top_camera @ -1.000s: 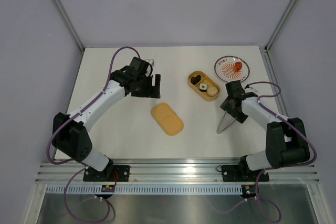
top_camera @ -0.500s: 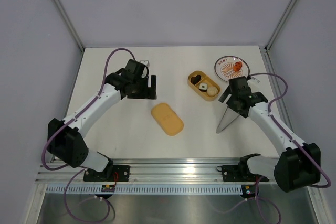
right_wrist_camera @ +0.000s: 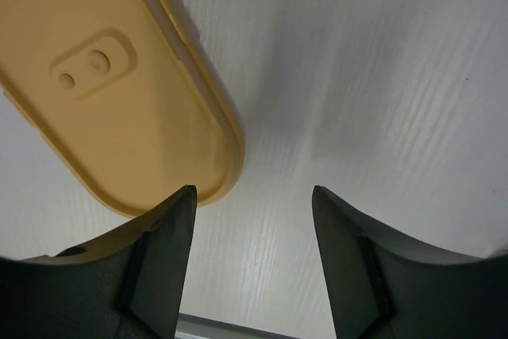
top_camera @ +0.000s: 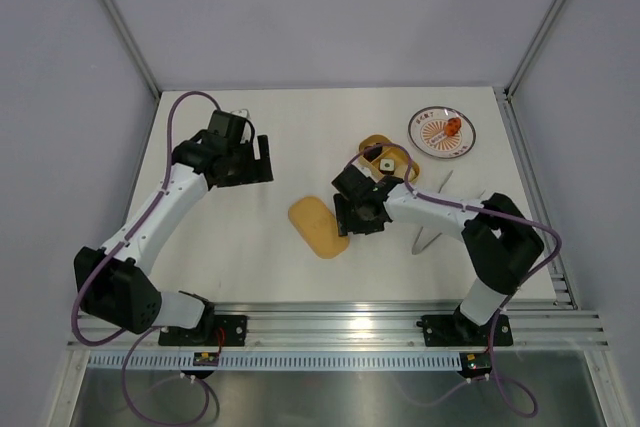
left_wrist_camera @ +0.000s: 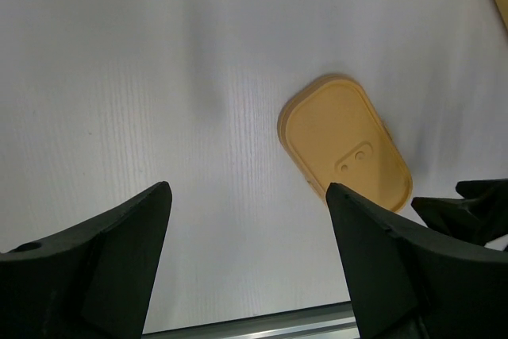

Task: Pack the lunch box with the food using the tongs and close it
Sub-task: Pick up the box lid from the center of the board.

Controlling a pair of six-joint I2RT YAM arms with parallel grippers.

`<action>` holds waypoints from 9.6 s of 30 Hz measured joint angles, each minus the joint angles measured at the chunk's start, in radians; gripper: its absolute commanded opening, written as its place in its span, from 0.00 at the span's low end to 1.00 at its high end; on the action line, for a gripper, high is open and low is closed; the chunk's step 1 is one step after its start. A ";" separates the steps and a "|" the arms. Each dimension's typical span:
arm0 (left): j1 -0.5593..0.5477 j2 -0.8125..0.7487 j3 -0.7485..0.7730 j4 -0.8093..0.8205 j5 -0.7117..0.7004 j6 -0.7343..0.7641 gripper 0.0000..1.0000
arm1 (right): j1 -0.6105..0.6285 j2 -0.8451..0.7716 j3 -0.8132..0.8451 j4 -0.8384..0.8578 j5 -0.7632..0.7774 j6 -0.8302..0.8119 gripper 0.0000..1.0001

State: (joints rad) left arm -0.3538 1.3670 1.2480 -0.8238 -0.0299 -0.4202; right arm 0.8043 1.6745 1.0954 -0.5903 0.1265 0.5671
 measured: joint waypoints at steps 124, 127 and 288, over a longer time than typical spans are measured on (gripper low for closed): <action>-0.015 -0.232 -0.309 0.284 0.377 0.212 0.00 | -0.020 -0.123 0.307 0.066 -0.123 0.054 0.79; -0.014 -0.233 -0.286 0.287 0.486 0.205 0.00 | -0.079 -0.185 0.177 0.155 -0.236 0.044 0.82; -0.168 0.076 0.082 0.296 0.689 0.004 0.00 | -0.310 -0.679 0.010 -0.048 -0.171 -0.007 0.94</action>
State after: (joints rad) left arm -0.5220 1.4429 1.3300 -0.5274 0.6590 -0.4164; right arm 0.4942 0.9955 1.1057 -0.6384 -0.0448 0.5598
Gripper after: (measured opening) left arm 0.159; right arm 0.939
